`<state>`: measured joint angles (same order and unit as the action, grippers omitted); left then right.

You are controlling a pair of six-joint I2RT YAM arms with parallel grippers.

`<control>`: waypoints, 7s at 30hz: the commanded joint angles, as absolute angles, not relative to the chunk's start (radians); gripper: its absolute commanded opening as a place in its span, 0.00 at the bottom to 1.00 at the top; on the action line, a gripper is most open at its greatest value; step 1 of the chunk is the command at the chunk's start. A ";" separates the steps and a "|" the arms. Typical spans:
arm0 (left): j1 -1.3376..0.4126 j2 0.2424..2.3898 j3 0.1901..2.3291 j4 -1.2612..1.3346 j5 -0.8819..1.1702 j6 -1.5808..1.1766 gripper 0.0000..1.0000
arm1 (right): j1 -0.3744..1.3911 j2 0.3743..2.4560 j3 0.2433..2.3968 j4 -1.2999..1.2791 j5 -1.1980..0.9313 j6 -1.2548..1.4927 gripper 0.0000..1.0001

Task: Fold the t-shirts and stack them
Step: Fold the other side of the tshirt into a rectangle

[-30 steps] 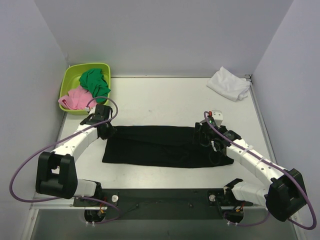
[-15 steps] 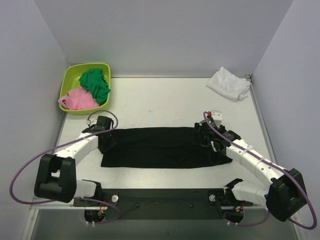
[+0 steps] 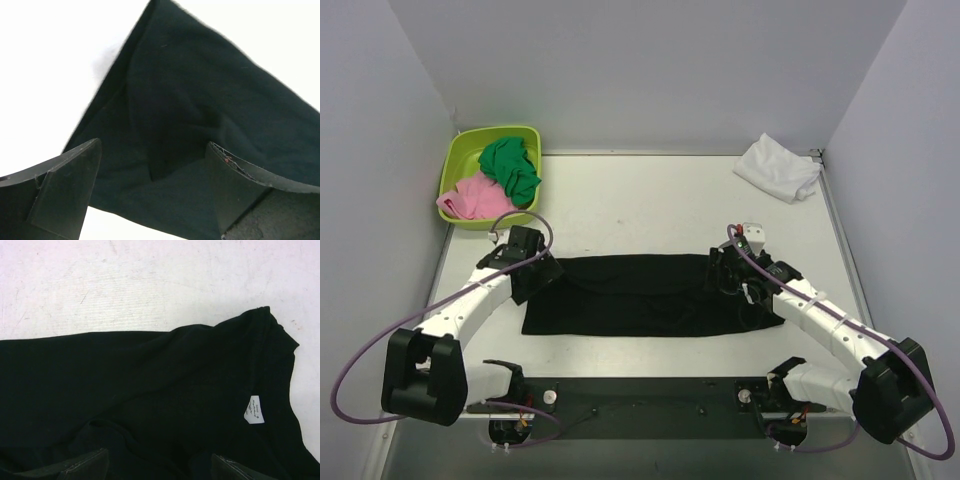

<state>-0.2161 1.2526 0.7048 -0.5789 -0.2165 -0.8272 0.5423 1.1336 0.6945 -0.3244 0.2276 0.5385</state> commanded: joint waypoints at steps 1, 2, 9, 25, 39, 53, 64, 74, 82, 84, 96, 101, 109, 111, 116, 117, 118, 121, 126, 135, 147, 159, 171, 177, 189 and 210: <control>-0.244 1.192 0.824 -0.563 -0.163 -0.848 0.94 | 0.546 1.083 0.692 -0.400 0.221 0.580 0.82; -0.250 1.189 0.833 -0.561 -0.155 -0.850 0.95 | 0.546 1.080 0.689 -0.414 0.222 0.584 0.81; -0.285 1.187 0.853 -0.543 -0.146 -0.864 0.95 | 0.545 1.089 0.666 -0.425 0.218 0.601 0.77; -0.281 1.172 0.822 -0.531 -0.161 -0.844 0.96 | 0.560 1.152 0.623 -0.344 0.175 0.629 0.14; -0.284 1.155 0.784 -0.506 -0.146 -0.851 0.96 | 0.909 1.080 0.594 -0.609 0.287 0.816 0.48; -0.305 1.140 0.761 -0.488 -0.132 -0.859 0.96 | 0.814 1.104 0.785 -0.701 0.569 0.830 1.00; -0.316 1.121 0.761 -0.479 -0.124 -0.844 0.96 | 0.411 1.241 0.787 -0.364 0.339 0.658 1.00; -0.313 1.239 0.744 -0.286 -0.124 -0.801 0.97 | 0.284 1.379 0.804 -0.174 0.210 0.644 1.00; -0.313 1.385 0.752 -0.029 -0.006 -0.810 0.97 | 0.212 1.393 0.762 -0.041 0.080 0.646 1.00; -0.318 1.413 0.756 0.020 0.030 -0.822 0.97 | 0.203 1.393 0.761 -0.048 0.060 0.649 1.00; -0.354 1.502 0.769 0.043 0.044 -0.851 0.97 | 0.192 1.413 0.736 -0.040 0.037 0.660 1.00; -0.353 1.551 0.741 0.060 0.026 -0.851 0.97 | 0.158 1.445 0.712 -0.015 0.021 0.660 1.00; -0.342 1.582 0.729 0.054 0.012 -0.851 0.97 | 0.101 1.503 0.701 -0.009 0.006 0.649 1.00; -0.327 1.578 0.727 0.038 0.008 -0.845 0.97 | 0.084 1.520 0.704 -0.009 0.006 0.644 1.00; -0.287 1.559 0.716 0.025 0.012 -0.833 0.97 | 0.069 1.572 0.755 -0.041 0.021 0.647 1.00; -0.282 1.555 0.718 0.022 0.009 -0.830 0.97 | 0.069 1.580 0.781 -0.054 0.031 0.646 1.00; -0.278 1.548 0.719 0.009 0.008 -0.828 0.97 | 0.069 1.600 0.796 -0.080 0.038 0.643 1.00; -0.258 1.536 0.715 0.005 0.008 -0.828 0.97 | 0.067 1.638 0.857 -0.115 0.070 0.626 1.00; -0.244 1.531 0.718 0.006 0.011 -0.830 0.97 | 0.064 1.697 0.946 -0.155 0.100 0.597 1.00; -0.241 1.508 0.741 0.032 0.066 -0.834 0.97 | 0.149 1.511 0.899 -0.101 0.118 0.554 1.00; -0.259 1.338 0.870 -0.294 0.115 -0.776 0.97 | 0.382 1.350 0.907 -0.310 -0.098 0.514 0.93; -0.239 1.252 0.793 -0.328 0.109 -0.746 0.97 | 0.541 1.459 0.874 -0.287 -0.066 0.511 0.66; -0.224 1.233 0.778 -0.328 0.123 -0.735 0.97 | 0.540 1.437 0.825 -0.271 -0.012 0.506 0.66; -0.224 1.236 0.773 -0.322 0.129 -0.739 0.97 | 0.540 1.419 0.813 -0.284 -0.011 0.506 0.47; -0.225 1.213 0.772 -0.328 0.127 -0.739 0.97 | 0.563 1.365 0.778 -0.322 -0.005 0.538 0.00; -0.224 1.169 0.741 -0.316 0.146 -0.739 0.98 | 0.966 1.387 0.759 -0.457 0.189 0.770 0.48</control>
<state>-0.2298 1.2045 0.7425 -0.3370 0.1329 -0.7479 0.9081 1.3357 0.7368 -0.3649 0.1139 0.7063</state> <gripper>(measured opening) 0.975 0.256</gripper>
